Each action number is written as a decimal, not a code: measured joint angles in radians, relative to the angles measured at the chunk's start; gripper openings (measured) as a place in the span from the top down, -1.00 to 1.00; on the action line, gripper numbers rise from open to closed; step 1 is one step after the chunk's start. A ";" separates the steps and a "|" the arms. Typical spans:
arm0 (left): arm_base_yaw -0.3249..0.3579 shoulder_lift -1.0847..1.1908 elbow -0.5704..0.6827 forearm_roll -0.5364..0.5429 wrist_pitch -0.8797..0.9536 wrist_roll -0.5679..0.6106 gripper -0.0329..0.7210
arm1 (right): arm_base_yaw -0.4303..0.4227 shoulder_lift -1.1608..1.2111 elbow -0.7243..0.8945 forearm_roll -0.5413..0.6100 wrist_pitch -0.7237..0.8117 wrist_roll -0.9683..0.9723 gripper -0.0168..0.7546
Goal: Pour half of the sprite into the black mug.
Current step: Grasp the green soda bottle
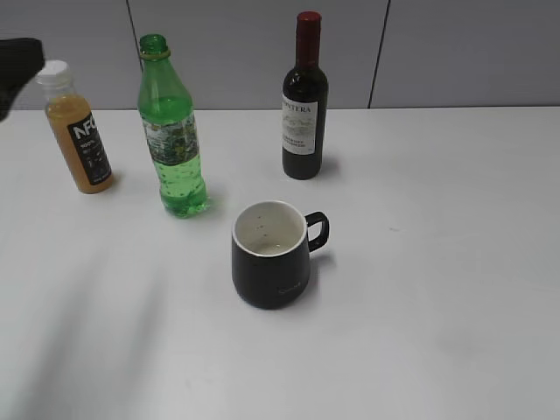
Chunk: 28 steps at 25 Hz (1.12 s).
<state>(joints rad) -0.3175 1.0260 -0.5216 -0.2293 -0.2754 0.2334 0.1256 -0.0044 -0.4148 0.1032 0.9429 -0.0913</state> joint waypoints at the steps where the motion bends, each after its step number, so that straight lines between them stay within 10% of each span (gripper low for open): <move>1: -0.007 0.041 0.000 0.023 -0.045 -0.033 -0.75 | 0.000 0.000 0.000 0.000 0.000 0.000 -0.57; 12: -0.013 0.410 0.000 0.298 -0.354 -0.285 -0.79 | 0.000 0.000 0.000 0.000 0.000 0.000 -0.57; 28: -0.013 0.773 -0.029 0.284 -0.647 -0.287 -0.93 | 0.000 0.000 0.000 0.000 0.000 0.000 -0.57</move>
<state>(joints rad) -0.3306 1.7988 -0.5506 0.0544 -0.9224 -0.0535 0.1256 -0.0044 -0.4148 0.1032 0.9429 -0.0913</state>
